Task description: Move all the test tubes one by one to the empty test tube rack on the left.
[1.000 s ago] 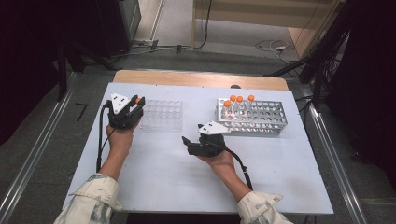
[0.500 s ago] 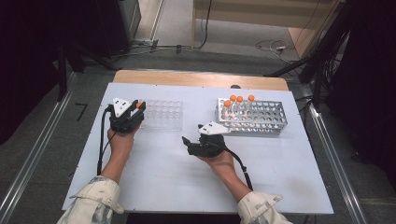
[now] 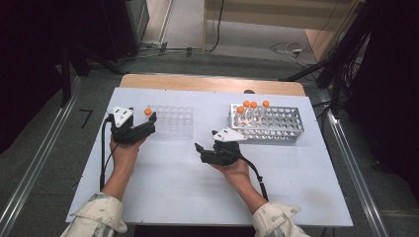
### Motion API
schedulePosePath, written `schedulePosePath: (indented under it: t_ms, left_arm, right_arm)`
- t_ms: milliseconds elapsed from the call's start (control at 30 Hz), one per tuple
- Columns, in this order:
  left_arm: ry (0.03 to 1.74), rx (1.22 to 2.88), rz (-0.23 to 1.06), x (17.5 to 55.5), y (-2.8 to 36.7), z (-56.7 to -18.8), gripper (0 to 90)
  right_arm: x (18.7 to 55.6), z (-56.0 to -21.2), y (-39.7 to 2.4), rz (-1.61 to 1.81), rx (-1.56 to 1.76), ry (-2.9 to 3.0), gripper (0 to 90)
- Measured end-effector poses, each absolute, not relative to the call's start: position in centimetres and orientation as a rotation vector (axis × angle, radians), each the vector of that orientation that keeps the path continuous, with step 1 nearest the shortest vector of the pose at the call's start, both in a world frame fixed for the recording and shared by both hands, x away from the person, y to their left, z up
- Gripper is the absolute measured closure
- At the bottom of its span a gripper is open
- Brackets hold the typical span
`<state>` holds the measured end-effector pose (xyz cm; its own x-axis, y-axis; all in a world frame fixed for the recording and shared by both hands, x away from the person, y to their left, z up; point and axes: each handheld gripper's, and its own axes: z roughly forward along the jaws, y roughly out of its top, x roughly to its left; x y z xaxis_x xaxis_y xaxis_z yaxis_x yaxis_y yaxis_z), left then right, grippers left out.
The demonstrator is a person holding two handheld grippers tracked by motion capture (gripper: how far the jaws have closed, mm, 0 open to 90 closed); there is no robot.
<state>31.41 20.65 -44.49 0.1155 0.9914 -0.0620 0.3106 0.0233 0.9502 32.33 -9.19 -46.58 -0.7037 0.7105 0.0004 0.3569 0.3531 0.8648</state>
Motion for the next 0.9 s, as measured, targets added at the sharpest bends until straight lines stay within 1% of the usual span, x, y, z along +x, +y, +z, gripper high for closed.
schedulePosePath:
  t_ms: [67,167,267,367,667,900]
  left_arm:
    - [1.366,1.448,0.937,30.6,20.6,-44.6,20.2]
    - [1.38,1.42,0.921,29.5,20.7,-45.0,20.8]
    - [1.389,1.403,0.875,28.8,20.9,-45.0,20.8]
    - [1.38,1.414,0.878,28.3,20.8,-45.2,20.8]
    - [1.372,1.456,0.854,27.6,20.5,-46.1,20.4]
    - [1.357,1.475,0.846,27.4,20.2,-46.4,16.2]
  right_arm:
    - [32.4,-46.5,-9.4,1.299,0.943,2.238,24.0]
    - [32.5,-46.4,-9.7,1.302,0.957,2.225,24.1]
    - [32.7,-46.2,-10.1,1.304,0.973,2.203,24.5]
    - [32.8,-45.9,-10.6,1.306,0.984,2.171,25.0]
    - [33.8,-45.0,-13.3,1.293,1.059,2.038,27.3]
    - [34.4,-44.6,-14.7,1.293,1.117,1.972,28.5]
